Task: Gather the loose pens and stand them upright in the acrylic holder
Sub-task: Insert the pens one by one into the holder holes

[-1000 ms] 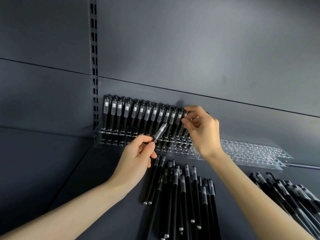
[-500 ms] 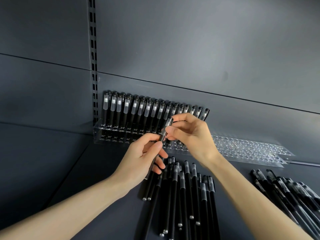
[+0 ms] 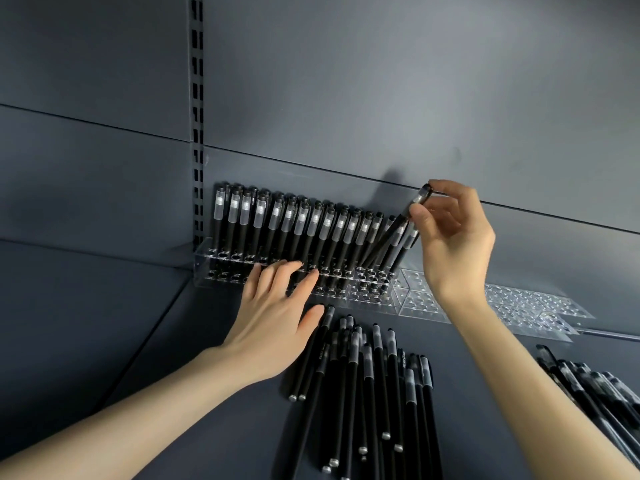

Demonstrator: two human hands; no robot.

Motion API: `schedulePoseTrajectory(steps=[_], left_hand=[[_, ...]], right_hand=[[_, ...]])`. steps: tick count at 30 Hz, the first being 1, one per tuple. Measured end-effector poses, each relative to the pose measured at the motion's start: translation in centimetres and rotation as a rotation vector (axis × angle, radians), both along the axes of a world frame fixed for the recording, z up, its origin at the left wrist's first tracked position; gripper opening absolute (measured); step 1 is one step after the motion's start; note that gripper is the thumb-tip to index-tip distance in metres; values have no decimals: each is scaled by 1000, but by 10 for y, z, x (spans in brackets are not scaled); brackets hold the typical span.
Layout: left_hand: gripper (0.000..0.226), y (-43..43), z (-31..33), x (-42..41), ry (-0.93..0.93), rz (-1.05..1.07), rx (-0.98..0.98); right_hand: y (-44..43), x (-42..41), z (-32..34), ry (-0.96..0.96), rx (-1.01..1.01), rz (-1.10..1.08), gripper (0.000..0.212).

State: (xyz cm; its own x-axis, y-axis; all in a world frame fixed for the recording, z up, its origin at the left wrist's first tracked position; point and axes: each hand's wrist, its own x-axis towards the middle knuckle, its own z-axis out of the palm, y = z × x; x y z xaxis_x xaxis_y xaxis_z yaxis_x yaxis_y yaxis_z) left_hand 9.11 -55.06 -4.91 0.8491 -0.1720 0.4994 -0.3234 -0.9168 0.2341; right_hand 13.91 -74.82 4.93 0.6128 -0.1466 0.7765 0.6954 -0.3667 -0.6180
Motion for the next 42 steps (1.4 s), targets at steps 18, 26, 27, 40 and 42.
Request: schedulePoseTrajectory(steps=[18,26,27,40,42], left_hand=[[89,-3,6,-5,142,24,62],[81,-2,6,-6,112,-5,-32],[74,-2,5,-7,90,-13,-60],[66,-17,17,-39,362,-6,-143],[63,-16,18,-38,409,1,-213]], right_hand=[[7,15,-23,117,-405,-137,22],[4,10,-23,135,-413,-149,25],[4,7,-23,140,-404,-144,25],[1,-45,-71,464,-716,151,28],[0,-44,-75,509,-759,174,31]])
